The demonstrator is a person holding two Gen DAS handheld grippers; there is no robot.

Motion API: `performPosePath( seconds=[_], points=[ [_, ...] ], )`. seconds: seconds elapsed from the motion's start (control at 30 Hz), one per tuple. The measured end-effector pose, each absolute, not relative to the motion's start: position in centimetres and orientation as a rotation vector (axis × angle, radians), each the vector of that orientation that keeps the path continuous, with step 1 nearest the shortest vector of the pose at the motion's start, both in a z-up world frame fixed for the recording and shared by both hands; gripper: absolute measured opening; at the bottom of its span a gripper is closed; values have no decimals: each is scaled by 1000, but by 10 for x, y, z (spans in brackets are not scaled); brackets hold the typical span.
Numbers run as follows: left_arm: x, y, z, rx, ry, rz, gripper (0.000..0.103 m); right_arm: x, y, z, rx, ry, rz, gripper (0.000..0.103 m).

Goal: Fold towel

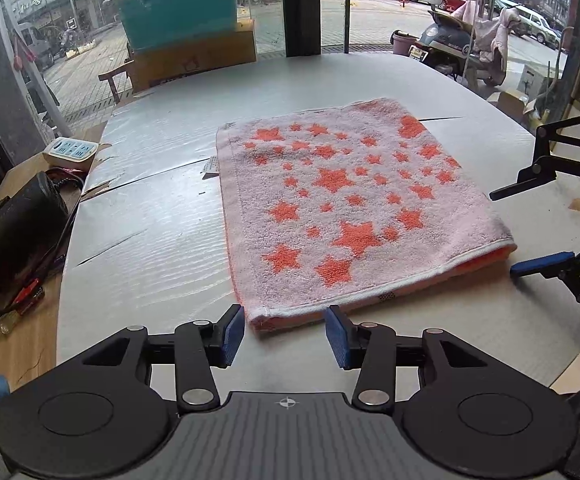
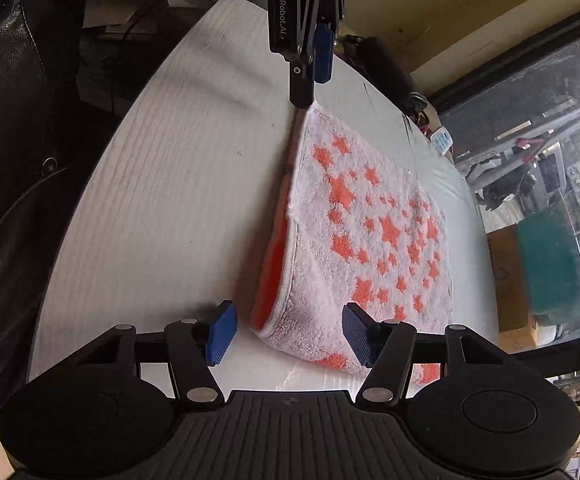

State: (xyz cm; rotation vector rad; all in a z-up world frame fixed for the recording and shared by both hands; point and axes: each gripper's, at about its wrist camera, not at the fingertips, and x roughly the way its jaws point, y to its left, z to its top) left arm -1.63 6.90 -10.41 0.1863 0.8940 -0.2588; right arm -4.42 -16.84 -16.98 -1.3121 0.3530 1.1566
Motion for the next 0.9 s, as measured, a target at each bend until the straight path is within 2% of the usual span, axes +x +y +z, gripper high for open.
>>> performPosePath(
  seconds=[0.03,0.1,0.23,0.4,0.5,0.9],
  points=[
    [-16,68,-105,191,894,-259,49,-41,-167,-168,-1306,377,1164,53],
    [-15,67,-107,197,898,-262,49,-34,-163,-164,-1277,450,1185,42],
    [-15,65,-109,219,897,-270,50,-31,-157,-160,-1268,504,1200,36],
    [-15,65,-113,298,887,-282,56,-34,-161,-157,-1209,573,1217,12],
    [-13,66,-114,347,889,-281,56,-35,-162,-156,-1172,611,1221,8],
    [-1,63,-123,571,877,-427,57,1,-162,-147,-887,808,1214,8]
  ],
)
